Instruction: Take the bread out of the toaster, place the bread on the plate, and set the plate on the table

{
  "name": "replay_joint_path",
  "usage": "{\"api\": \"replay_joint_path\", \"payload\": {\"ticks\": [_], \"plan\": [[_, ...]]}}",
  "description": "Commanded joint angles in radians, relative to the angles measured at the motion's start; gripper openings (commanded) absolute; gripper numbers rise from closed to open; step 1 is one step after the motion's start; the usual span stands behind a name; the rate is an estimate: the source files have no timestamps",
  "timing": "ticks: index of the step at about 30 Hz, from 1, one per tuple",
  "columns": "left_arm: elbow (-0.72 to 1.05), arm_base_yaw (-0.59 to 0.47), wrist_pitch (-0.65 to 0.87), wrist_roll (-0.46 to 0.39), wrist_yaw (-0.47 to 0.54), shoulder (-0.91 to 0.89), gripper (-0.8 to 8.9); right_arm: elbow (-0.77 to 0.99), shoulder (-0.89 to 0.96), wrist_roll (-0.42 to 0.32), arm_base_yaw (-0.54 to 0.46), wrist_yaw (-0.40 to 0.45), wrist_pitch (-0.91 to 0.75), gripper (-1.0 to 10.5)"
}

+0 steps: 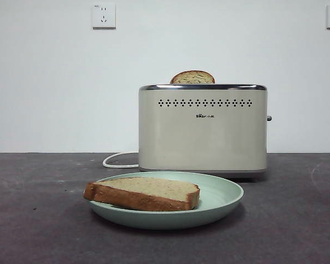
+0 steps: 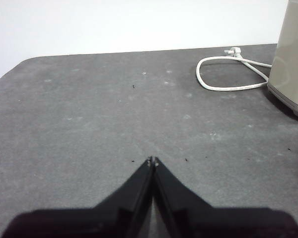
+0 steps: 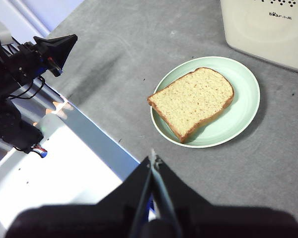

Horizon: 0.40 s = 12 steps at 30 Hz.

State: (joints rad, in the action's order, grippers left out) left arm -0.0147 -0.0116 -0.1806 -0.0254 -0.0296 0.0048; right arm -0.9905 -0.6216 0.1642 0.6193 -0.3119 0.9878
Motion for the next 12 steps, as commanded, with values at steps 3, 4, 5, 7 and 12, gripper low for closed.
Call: {"api": "replay_joint_path", "payload": {"ticks": [3, 4, 5, 7, 12], "plan": [[0.012, -0.003, 0.004, 0.006, 0.002, -0.003, -0.04, 0.005, 0.042, -0.076, -0.094, 0.002, -0.008, 0.0], [0.012, -0.003, 0.004, 0.006, 0.002, -0.003, -0.04, 0.005, 0.053, -0.087, -0.13, 0.001, -0.009, 0.0], [0.012, -0.003, 0.004, 0.006, 0.002, -0.003, -0.04, 0.005, 0.066, -0.088, -0.178, 0.002, -0.013, 0.0], [0.012, -0.003, 0.004, 0.006, 0.002, -0.003, -0.04, 0.006, 0.094, -0.09, -0.28, 0.0, -0.027, 0.0], [0.012, -0.003, 0.004, 0.006, 0.002, -0.003, -0.04, 0.068, 0.194, -0.168, -0.504, -0.004, -0.164, 0.0]]}}
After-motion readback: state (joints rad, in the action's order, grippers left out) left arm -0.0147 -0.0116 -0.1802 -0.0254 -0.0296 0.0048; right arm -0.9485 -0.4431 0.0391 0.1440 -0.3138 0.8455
